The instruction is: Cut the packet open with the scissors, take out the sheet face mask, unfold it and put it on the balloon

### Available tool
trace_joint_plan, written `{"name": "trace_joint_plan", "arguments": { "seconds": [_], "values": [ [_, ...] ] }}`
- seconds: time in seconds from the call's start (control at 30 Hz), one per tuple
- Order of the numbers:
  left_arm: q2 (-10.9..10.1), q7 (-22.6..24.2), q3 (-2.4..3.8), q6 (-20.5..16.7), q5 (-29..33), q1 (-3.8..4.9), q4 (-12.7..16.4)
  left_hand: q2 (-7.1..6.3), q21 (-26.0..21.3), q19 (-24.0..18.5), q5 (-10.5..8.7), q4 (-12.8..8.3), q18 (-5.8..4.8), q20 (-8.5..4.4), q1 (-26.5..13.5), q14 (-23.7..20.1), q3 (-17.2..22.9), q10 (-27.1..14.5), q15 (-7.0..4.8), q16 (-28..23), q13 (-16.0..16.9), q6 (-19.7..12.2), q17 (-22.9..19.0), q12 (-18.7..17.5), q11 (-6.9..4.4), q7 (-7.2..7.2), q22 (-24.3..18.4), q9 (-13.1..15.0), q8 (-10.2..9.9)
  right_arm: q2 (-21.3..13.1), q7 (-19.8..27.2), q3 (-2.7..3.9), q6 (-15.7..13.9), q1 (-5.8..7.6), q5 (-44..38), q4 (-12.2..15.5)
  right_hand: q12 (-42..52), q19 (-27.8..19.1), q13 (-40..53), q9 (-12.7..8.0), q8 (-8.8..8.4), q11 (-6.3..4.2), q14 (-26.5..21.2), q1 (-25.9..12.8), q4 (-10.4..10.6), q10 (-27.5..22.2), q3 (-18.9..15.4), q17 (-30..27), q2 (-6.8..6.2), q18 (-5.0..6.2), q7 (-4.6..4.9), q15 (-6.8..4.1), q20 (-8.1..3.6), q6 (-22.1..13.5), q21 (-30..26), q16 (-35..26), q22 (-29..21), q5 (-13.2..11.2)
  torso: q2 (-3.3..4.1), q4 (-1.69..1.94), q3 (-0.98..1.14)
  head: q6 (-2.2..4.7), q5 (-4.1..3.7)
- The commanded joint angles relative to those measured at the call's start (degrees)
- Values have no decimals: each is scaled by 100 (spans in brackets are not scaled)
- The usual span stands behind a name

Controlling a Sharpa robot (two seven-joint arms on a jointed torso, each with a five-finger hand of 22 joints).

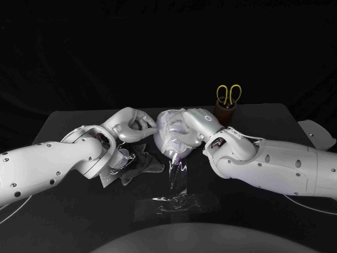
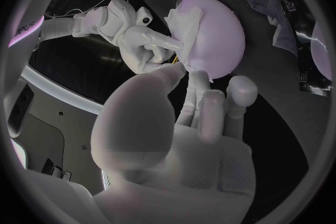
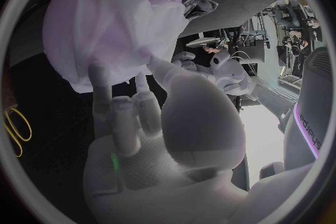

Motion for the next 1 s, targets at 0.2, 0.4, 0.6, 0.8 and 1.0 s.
{"name": "trace_joint_plan", "arguments": {
  "seconds": [0.2,0.4,0.6,0.8,1.0],
  "values": [
    [163,-158,4,572,1555,19,-120,685,-7,213,-9,569,55,35,-482,24,-95,256,-57,-35,-173,208,-36,-75,-72,-101,123,-43,41,7,-94,-11,128,-14,-53,-25,9,43,601,6,36,-29,169,-10,8,28,-12,628,50,33,-2,-26,-13,41,24,34,276,-12,4,-4,1,-2,4],
    [269,-286,5,781,2030,36,-190,898,244,652,-9,559,-47,-51,-554,290,-44,531,-159,140,-215,467,374,-8,-185,-219,594,-52,125,15,-94,-11,134,-14,-50,-27,9,43,601,6,36,-29,169,-10,8,28,-12,628,50,33,-2,-26,-13,41,24,34,276,-12,5,-8,6,-14,-1],
    [343,-388,5,813,2360,47,-243,905,466,987,-9,537,-133,-137,-422,498,17,729,-256,293,-210,631,749,72,-287,-323,995,-41,191,24,-94,-11,137,-14,-46,-28,9,43,601,6,36,-29,169,-10,8,28,-12,628,50,33,-2,-26,-13,41,24,34,276,-12,2,-5,6,-9,-5],
    [379,-476,6,835,2520,54,-275,904,548,1105,-9,544,-167,-160,-372,556,46,774,-268,337,-200,639,870,99,-295,-325,1150,-45,187,19,-96,-11,139,-14,-45,-26,13,50,604,4,34,-30,172,-19,15,33,-20,630,46,32,-3,-27,-16,45,29,35,277,-13,3,-3,6,-17,-13],
    [405,-512,6,818,2614,58,-285,820,569,1129,-10,528,-173,-176,-332,571,27,800,-275,348,-188,647,894,122,-301,-329,1180,-48,185,17,-99,-11,144,-13,-44,-22,13,50,604,4,34,-30,172,-19,15,33,-20,630,46,32,-3,-27,-16,45,29,35,277,-13,3,-1,3,-14,-15]
  ]
}}
